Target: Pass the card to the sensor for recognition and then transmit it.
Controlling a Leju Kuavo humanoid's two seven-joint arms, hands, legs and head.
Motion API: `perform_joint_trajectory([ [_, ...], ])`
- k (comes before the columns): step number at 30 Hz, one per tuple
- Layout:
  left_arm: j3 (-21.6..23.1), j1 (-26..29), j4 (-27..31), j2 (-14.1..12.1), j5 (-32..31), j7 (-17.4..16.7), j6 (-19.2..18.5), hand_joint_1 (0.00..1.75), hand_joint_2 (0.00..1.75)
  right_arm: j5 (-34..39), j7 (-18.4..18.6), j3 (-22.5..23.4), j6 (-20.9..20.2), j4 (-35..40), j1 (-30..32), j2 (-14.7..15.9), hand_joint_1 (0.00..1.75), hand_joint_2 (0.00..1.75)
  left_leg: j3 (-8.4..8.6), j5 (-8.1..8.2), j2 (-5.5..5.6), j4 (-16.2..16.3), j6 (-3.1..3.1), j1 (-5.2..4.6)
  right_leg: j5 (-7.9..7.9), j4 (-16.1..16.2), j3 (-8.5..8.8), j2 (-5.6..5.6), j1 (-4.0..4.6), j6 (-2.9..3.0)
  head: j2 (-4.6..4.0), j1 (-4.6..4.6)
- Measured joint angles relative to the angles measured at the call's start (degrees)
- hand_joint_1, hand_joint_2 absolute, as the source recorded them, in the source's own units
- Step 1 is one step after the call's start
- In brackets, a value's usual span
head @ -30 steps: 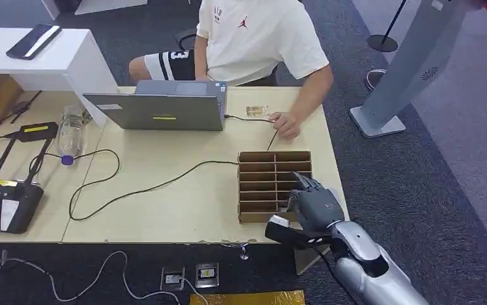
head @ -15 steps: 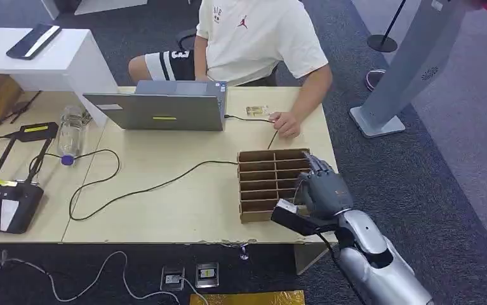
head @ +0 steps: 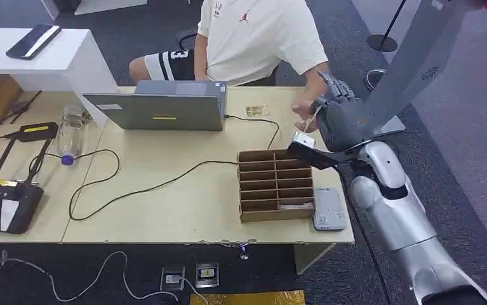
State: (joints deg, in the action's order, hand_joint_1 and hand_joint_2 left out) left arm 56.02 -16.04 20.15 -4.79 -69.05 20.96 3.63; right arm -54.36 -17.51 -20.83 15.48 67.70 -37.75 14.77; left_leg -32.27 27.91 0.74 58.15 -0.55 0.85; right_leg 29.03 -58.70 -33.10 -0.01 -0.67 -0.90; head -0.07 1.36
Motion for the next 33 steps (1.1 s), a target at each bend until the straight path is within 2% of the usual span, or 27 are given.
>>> perform_joint_trajectory([
  [4,0.1,-0.2,0.0,0.1,-0.1,0.2,0.0,0.00,0.00,-0.3,-1.5,-0.8,2.0,-7.7,-2.9,-1.8,1.75,1.75,-0.15,-0.04,0.14,0.0,0.04,-0.01,0.00,0.0,-0.08,-0.18,-0.01,0.00,0.00,0.02],
  [9,0.8,-0.9,0.2,0.1,-0.2,0.6,0.0,0.00,0.00,-0.3,-2.5,-2.5,4.6,-23.1,-9.9,-5.1,1.75,1.75,-0.16,-0.08,0.18,0.0,0.03,0.01,-0.03,0.0,-0.15,-0.21,0.01,0.04,0.00,0.02],
  [15,1.1,-0.9,0.3,0.1,0.1,0.6,0.0,0.00,0.00,0.3,-2.9,-3.5,5.9,-30.8,-11.9,-7.3,1.75,1.75,-0.17,-0.07,0.15,0.0,0.03,0.00,-0.03,0.0,-0.15,-0.17,0.01,0.05,0.00,0.00],
  [16,1.1,-0.9,0.3,0.1,0.1,0.6,0.0,0.00,0.00,0.3,-2.9,-3.6,6.1,-31.7,-12.0,-7.6,1.62,1.75,-0.17,-0.07,0.15,0.0,0.03,0.00,-0.02,0.0,-0.15,-0.18,0.01,0.05,0.00,0.02],
  [18,1.2,-0.9,0.3,0.1,0.3,0.6,0.0,0.00,0.00,0.3,-2.9,-3.9,6.5,-33.1,-12.1,-8.1,0.10,1.75,-0.17,-0.07,0.15,0.0,0.04,0.00,-0.03,0.0,-0.15,-0.18,0.01,0.05,0.00,0.00],
  [19,1.2,-0.9,0.3,0.1,0.3,0.6,0.0,0.00,0.00,0.3,-2.9,-4.0,6.9,-33.6,-12.1,-8.2,0.00,1.75,-0.17,-0.07,0.15,0.0,0.04,0.00,-0.03,0.0,-0.15,-0.17,0.01,0.05,0.00,0.02],
  [25,1.2,-0.8,0.3,0.0,1.4,0.7,0.0,0.00,0.00,1.4,-3.6,-4.3,10.8,-36.0,-12.5,-8.8,0.00,1.75,-0.16,-0.08,0.15,0.0,0.04,0.00,-0.03,0.0,-0.15,-0.16,0.00,0.05,0.00,0.00],
  [33,1.1,-0.8,0.3,-0.2,3.0,0.7,0.1,0.00,0.00,3.8,-5.3,-4.6,13.9,-37.8,-15.2,-8.5,0.00,1.75,-0.12,-0.08,0.11,0.0,0.04,0.00,-0.03,0.0,-0.17,-0.08,0.01,0.05,0.00,-0.02],
])
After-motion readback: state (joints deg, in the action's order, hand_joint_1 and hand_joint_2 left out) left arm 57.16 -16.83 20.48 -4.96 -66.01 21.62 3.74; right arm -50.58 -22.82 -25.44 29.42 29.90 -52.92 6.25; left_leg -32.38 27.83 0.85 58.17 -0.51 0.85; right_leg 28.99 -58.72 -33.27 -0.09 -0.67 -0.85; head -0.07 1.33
